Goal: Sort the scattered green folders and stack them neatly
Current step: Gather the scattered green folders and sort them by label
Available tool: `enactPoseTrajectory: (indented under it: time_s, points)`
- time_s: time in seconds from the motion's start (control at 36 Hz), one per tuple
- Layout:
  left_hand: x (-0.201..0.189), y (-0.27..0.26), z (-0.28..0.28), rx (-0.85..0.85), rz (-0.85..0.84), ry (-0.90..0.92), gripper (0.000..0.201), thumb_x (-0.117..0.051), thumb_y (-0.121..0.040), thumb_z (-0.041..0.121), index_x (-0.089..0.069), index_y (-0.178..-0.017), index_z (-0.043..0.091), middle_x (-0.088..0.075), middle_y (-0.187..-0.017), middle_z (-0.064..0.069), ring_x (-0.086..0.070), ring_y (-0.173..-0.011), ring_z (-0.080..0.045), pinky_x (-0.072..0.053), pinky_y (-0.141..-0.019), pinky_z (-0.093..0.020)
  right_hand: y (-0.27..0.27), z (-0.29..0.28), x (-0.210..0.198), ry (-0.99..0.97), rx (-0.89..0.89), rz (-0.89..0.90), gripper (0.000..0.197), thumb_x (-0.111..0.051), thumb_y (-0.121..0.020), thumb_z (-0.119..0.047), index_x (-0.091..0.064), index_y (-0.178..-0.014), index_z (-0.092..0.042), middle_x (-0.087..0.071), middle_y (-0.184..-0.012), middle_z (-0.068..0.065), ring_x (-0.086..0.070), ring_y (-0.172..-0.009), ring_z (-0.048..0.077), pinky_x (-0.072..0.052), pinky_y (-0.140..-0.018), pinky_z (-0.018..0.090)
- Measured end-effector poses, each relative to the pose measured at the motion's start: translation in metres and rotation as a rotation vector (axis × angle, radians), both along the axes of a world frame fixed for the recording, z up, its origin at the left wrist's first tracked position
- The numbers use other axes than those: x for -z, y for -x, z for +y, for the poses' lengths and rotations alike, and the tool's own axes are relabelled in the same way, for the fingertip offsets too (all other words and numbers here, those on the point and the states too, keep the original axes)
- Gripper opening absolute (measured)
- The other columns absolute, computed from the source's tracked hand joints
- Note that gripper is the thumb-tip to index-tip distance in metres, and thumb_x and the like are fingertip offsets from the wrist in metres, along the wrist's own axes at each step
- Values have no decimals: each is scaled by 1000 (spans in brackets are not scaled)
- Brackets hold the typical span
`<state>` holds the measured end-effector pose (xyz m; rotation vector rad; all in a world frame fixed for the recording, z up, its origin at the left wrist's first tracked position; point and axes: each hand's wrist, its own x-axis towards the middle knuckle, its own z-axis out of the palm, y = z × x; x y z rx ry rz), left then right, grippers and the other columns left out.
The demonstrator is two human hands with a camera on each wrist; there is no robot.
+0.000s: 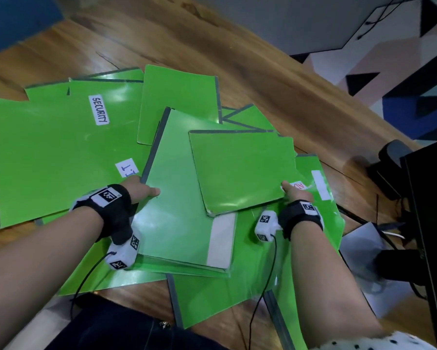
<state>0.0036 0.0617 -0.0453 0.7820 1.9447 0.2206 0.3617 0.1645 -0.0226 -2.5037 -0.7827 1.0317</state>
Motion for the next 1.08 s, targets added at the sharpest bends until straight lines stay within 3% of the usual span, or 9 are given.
enactPoseTrajectory:
  time_s: [0.08,0.28,0.39,0.47,0.56,0.67,0.75,0.89,1.08]
  points:
    - [1,1,1,-1,9,-13,58,-68,-85,32,-46,-126,-2,-56,-113,-19,-55,-109,-36,-45,-92,-41,0,4,10,-1,-115,-26,80,-61,-74,-62,-53,-130,-6,-54,-132,13,-53,-120,29,-44,-100,36]
    - [4,-1,0,-5,16,-26,57,-68,-85,30,-46,-126,-3,-56,-114,-21,-56,-105,-35,-45,-93,-41,-5,9,4,91,-48,14,56,-58,-88,-38,-46,-132,-5,-54,-124,12,-54,-103,26,-37,-76,27]
    - [5,0,1,-3,7,-20,59,-68,-85,31,-44,-128,-2,-55,-120,-21,-55,-110,-35,-46,-95,-42,-7,8,-2,101,-21,58,61,-64,-87,-34,-43,-136,-4,-52,-132,12,-53,-118,26,-41,-86,28]
    - [6,0,1,-3,6,-12,57,-68,-85,30,-45,-127,-2,-56,-117,-20,-55,-108,-35,-47,-94,-42,-5,4,-1,53,21,222,54,-72,-80,-32,-54,-123,-4,-62,-111,12,-60,-92,28,-51,-84,35]
    - [5,-1,0,-2,4,-15,56,-67,-86,30,-44,-126,-2,-55,-110,-18,-55,-105,-34,-46,-95,-44,-3,-1,3,-60,142,322,35,-72,-81,-25,-57,-107,-7,-62,-92,10,-60,-72,25,-56,-67,33]
    - [1,0,-3,23,-3,-7,57,-65,-87,33,-44,-127,-1,-54,-106,-17,-56,-99,-33,-48,-93,-42,3,3,-18,-237,142,195,40,-59,-91,-23,-55,-123,1,-59,-111,12,-56,-93,19,-46,-76,26]
    - [0,2,-4,44,-3,-17,53,-63,-88,35,-44,-124,0,-56,-114,-18,-56,-101,-32,-47,-91,-41,4,12,-51,-481,97,68,31,-61,-89,-11,-61,-117,2,-58,-97,5,-53,-88,16,-38,-67,19]
    - [3,3,-7,46,-23,-61,33,-64,-88,30,-48,-100,4,-55,-97,-17,-50,-85,-27,-42,-76,-34,11,22,-121,-781,-54,-139,22,-62,-83,-15,-69,-103,-9,-67,-95,1,-56,-84,14,-49,-76,28]
    - [8,4,-5,44,-8,-47,51,-67,-86,31,-49,-118,-4,-58,-103,-18,-56,-92,-31,-49,-86,-41,13,10,-186,-1138,-323,73,21,-56,-87,-5,-63,-106,-13,-65,-106,0,-60,-104,14,-53,-86,23]
